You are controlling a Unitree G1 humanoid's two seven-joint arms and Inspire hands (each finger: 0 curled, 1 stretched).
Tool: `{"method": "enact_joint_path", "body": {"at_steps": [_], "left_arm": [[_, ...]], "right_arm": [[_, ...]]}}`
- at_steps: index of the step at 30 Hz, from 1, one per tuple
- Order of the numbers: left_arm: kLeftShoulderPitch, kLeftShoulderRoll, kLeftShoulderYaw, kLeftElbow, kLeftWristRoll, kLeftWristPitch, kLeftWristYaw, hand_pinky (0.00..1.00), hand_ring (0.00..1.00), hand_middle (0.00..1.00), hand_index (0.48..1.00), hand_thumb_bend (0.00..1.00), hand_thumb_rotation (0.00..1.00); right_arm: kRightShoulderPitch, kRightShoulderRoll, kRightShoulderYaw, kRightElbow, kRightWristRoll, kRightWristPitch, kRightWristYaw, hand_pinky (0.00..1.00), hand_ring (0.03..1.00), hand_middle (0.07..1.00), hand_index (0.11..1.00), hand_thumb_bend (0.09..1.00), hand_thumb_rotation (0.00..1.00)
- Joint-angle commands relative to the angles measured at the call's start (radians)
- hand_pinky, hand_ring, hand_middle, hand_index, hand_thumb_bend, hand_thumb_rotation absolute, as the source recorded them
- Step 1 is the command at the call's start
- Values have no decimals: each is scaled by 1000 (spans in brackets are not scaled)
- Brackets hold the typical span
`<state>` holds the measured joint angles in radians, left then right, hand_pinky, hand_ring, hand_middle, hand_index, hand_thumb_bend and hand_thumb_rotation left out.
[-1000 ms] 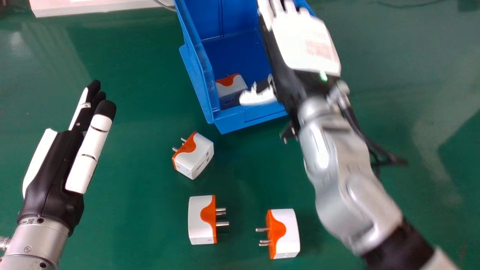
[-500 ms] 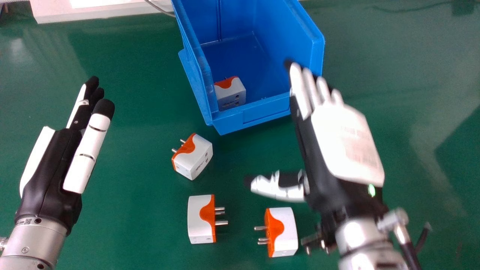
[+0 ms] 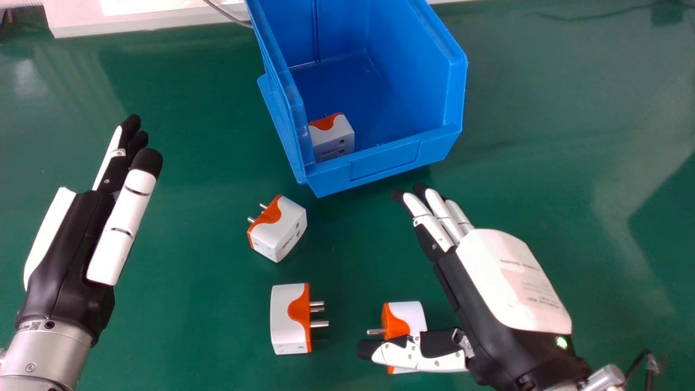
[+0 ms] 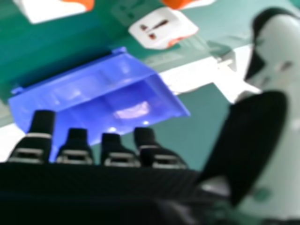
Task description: Pick all objects and put in blue box
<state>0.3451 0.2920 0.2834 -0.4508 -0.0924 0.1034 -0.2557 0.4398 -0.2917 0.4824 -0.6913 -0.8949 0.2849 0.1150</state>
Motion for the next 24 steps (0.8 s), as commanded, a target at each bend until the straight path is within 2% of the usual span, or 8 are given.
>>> {"method": "enact_joint_path", "body": {"at_steps": [1,5,12,24], "left_arm": [[9,10,14,-29,-9,-20,-4,994,1000,1000,1000,525,1000],[14,11,15,-36,-10,-19,-7,998,1000,1000,1000,521,1000],[22,13,16,-57,-10,-11,-9,1000,1000,1000,1000,518,1000],[13,18,20,-55,-13,-3,-12,1000,1000,1000,1000,516,1000]], "right_arm": [[4,4,-28,-51,26,-12,35,864,978,990,934,570,336],[6,2,-52,-69,32,-15,85,867,980,992,934,565,329],[-4,-56,-90,-18,37,-83,126,864,975,989,925,568,316],[-105,-128,-127,124,39,-130,217,875,975,990,921,547,302]]}}
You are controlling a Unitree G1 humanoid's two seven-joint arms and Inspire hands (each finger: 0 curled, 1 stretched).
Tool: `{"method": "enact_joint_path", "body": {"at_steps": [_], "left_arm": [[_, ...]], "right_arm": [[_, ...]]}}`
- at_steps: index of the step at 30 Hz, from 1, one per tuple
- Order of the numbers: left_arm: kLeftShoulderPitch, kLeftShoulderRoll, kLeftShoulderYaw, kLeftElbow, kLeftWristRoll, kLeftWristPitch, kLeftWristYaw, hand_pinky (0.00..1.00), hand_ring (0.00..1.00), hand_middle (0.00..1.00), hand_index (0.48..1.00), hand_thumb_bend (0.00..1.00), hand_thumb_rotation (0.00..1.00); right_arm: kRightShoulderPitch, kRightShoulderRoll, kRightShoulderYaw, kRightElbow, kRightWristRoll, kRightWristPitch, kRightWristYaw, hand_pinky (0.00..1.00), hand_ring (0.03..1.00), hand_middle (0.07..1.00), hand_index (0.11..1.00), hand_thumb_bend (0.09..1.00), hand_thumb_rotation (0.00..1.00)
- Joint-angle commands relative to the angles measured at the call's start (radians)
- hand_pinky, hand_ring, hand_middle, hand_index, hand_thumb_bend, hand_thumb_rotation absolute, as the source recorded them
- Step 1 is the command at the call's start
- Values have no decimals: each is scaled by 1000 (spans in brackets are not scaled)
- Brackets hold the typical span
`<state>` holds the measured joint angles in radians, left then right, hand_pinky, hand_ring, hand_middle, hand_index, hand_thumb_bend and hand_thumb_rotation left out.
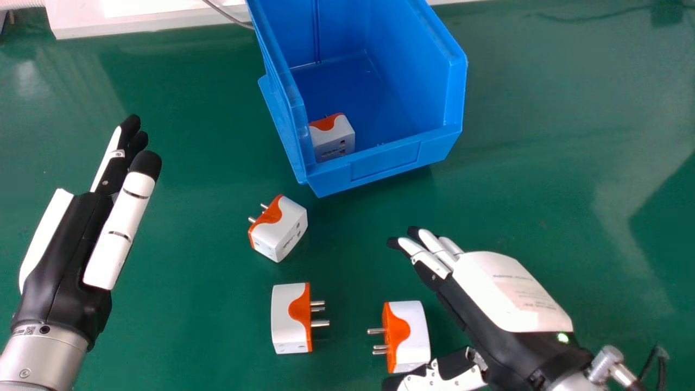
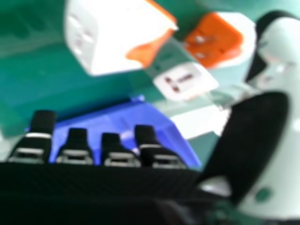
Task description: Pick all objects and put in blue box
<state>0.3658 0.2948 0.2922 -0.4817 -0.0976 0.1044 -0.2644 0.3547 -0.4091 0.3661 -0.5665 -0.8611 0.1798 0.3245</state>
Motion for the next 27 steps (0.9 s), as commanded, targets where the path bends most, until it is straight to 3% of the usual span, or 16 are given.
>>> {"method": "enact_joint_path", "body": {"at_steps": [1,13,27], "left_arm": [[-9,15,12,-26,-8,-2,-3,1000,1000,1000,1000,516,1000],[-10,15,15,-50,-10,22,-1,1000,1000,1000,1000,518,1000],[-31,18,15,-60,-23,57,1,1000,1000,1000,1000,523,1000]], "right_arm": [[-31,-20,-12,14,8,-33,13,874,975,989,921,545,300],[-167,-60,-2,202,1,-110,21,855,952,960,887,539,268],[-199,-44,66,239,-129,-83,41,827,916,925,852,516,239]]}}
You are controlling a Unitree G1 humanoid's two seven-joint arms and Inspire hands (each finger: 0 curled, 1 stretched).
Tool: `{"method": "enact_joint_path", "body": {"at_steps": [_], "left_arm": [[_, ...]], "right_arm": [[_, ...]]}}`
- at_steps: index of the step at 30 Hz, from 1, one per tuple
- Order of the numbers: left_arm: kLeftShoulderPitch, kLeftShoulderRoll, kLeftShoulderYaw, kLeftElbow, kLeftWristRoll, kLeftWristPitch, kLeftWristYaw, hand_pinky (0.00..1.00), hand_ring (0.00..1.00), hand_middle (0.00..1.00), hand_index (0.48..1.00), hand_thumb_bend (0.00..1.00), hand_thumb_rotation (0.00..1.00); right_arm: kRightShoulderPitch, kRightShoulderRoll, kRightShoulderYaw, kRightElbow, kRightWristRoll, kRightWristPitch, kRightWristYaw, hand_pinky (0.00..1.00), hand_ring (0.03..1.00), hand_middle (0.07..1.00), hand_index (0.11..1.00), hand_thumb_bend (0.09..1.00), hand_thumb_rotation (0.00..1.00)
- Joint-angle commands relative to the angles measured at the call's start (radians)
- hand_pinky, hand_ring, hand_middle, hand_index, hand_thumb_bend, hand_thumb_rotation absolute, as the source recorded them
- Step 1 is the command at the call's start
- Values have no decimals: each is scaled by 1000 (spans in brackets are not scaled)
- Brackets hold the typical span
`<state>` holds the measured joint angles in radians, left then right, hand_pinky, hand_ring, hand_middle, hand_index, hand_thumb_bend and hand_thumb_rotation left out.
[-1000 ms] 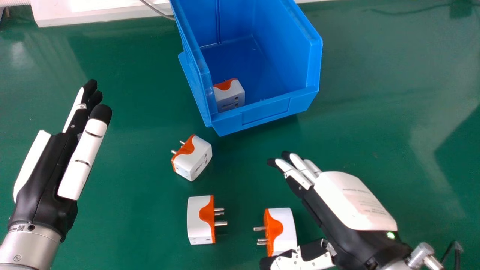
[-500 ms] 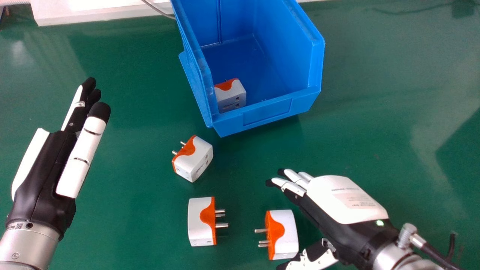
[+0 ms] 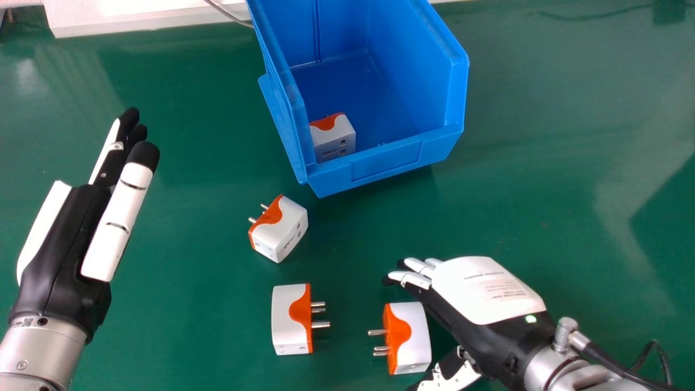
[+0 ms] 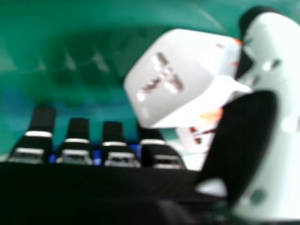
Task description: Pick all objects and put in blue box
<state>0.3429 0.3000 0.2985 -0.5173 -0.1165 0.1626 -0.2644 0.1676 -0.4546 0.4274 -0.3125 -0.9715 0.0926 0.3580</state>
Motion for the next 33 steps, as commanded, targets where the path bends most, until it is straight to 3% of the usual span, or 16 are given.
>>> {"method": "enact_joint_path", "body": {"at_steps": [1,10,33], "left_arm": [[-9,13,9,-24,-4,1,1,1000,1000,1000,1000,524,1000],[-28,19,12,-15,-7,18,1,1000,1000,1000,1000,526,1000],[-34,17,17,-46,-5,62,8,1000,1000,1000,1000,519,1000]], "right_arm": [[-12,3,10,-19,-31,7,10,825,913,922,850,513,239],[-9,34,42,-55,-98,34,49,795,878,888,818,548,227],[-50,67,75,-15,-142,41,72,752,842,853,783,565,212]]}}
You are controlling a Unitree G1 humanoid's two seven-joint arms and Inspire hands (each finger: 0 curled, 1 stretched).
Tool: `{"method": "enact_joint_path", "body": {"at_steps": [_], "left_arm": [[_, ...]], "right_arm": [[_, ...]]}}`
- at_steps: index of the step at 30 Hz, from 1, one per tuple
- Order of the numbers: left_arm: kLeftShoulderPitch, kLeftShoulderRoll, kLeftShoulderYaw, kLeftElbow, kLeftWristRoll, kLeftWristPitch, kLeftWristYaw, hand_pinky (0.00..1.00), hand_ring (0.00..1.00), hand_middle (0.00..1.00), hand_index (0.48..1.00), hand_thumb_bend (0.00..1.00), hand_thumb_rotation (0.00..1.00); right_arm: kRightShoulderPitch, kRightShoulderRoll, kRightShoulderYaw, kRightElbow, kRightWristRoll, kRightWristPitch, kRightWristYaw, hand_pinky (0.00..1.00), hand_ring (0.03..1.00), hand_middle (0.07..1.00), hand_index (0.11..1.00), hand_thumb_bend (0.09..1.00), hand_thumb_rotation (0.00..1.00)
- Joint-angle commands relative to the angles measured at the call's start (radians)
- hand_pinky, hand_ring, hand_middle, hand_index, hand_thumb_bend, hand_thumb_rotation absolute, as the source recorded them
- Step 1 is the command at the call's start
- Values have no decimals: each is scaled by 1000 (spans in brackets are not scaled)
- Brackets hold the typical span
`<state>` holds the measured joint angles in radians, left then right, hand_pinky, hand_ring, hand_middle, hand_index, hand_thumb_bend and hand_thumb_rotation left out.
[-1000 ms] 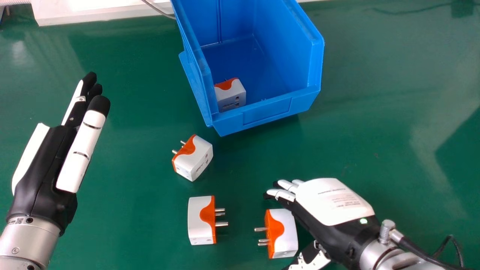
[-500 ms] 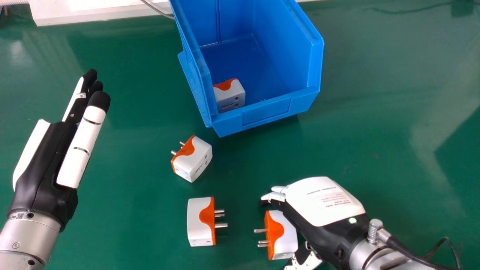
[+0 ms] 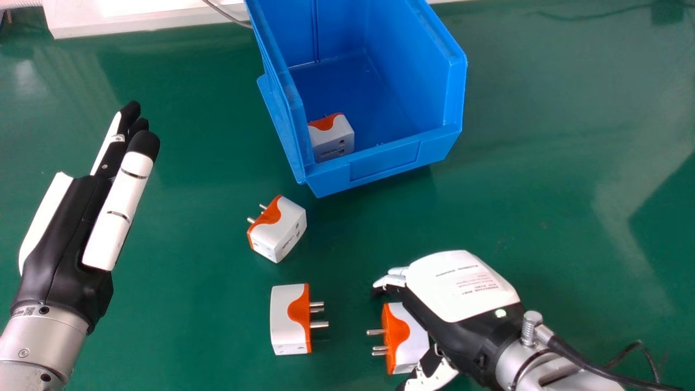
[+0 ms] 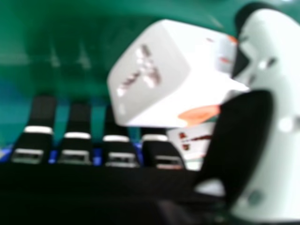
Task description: Pick all objects and put in blue box
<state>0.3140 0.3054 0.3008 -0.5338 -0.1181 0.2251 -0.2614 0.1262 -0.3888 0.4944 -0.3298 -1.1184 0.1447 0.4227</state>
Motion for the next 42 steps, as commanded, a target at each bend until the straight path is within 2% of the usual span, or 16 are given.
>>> {"method": "enact_joint_path", "body": {"at_steps": [1,5,10,12,14,17,19,23,31,42], "left_arm": [[-5,12,15,-30,-4,0,5,1000,1000,1000,1000,518,1000],[-7,12,17,-33,-6,6,6,1000,1000,1000,1000,515,1000],[-9,13,20,-36,-8,12,6,1000,1000,1000,1000,512,1000],[-11,13,20,-37,-8,15,7,1000,1000,1000,1000,512,1000],[-14,13,22,-36,-10,17,6,1000,1000,1000,1000,509,1000],[-17,13,23,-36,-12,21,5,1000,1000,1000,1000,507,1000],[-18,13,25,-36,-14,22,4,1000,1000,1000,1000,504,1000],[-22,12,27,-35,-15,24,3,1000,1000,1000,1000,502,1000],[-24,11,30,-36,-16,22,0,1000,1000,1000,1000,502,1000],[-27,9,30,-33,-13,23,3,1000,1000,1000,1000,501,1000]], "right_arm": [[-11,-2,6,8,13,-18,5,750,840,851,782,555,202],[-19,-14,-3,27,45,-45,-20,741,832,845,777,481,132],[-27,-15,-11,54,66,-64,-59,709,807,815,726,440,54],[-30,-11,-11,67,66,-64,-78,709,807,815,726,440,54],[-32,-7,-10,75,59,-60,-98,647,753,762,641,460,78],[-35,-14,-8,84,51,-70,-135,610,720,733,610,468,86],[-41,-25,-8,95,52,-90,-170,533,631,662,552,484,54],[-60,-49,-14,139,47,-149,-268,479,559,617,518,494,35],[-62,-53,-13,171,5,-164,-373,406,467,569,488,505,11],[-44,-30,-17,144,3,-122,-357,371,447,556,479,501,3]]}}
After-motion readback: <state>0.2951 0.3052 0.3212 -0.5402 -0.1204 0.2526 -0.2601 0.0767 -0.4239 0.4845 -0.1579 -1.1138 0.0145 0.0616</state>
